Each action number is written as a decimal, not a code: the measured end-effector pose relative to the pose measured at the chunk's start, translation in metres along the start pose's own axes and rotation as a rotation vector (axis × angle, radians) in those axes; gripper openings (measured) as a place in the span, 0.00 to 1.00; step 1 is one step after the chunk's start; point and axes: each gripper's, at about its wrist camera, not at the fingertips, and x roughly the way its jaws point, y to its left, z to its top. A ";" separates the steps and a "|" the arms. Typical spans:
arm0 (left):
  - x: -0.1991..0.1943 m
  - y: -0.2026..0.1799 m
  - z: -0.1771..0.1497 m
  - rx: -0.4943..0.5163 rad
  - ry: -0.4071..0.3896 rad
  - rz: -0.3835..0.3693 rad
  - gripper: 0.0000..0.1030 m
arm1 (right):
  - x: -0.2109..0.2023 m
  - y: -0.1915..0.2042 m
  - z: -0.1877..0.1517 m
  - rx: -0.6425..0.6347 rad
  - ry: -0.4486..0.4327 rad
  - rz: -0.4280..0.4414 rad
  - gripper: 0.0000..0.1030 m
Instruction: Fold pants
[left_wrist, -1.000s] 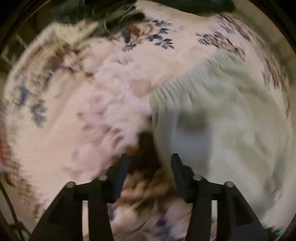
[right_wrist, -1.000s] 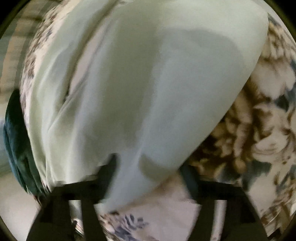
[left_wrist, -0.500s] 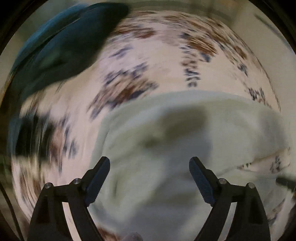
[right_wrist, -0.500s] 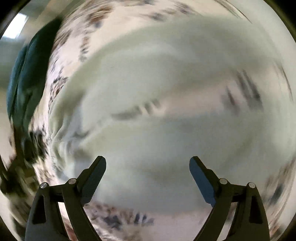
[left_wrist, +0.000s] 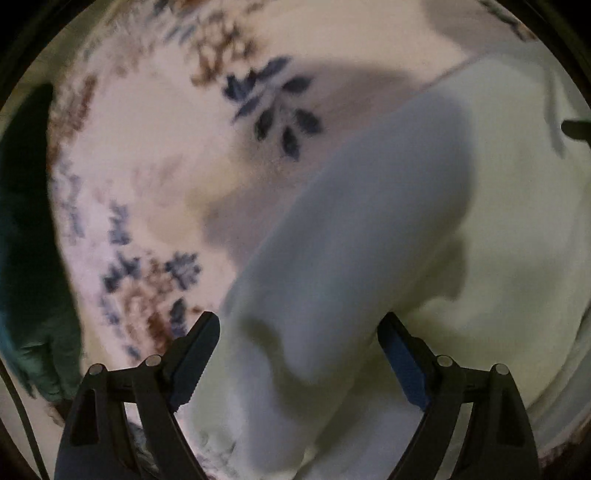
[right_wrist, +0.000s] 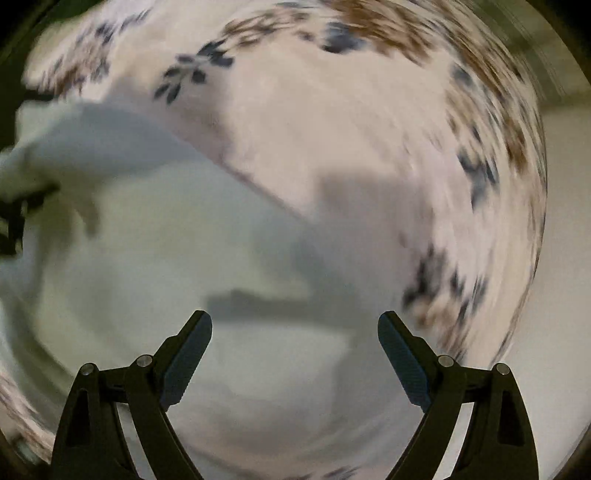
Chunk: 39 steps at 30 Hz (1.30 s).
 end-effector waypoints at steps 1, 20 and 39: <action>0.006 0.005 0.001 -0.011 0.014 -0.046 0.85 | 0.007 0.002 0.009 -0.045 -0.001 -0.006 0.91; -0.036 -0.008 -0.073 -0.123 -0.253 -0.074 0.12 | 0.012 -0.010 -0.056 -0.138 -0.118 0.043 0.11; -0.050 -0.141 -0.263 -0.771 -0.241 -0.388 0.15 | 0.006 0.142 -0.333 0.398 0.010 0.358 0.22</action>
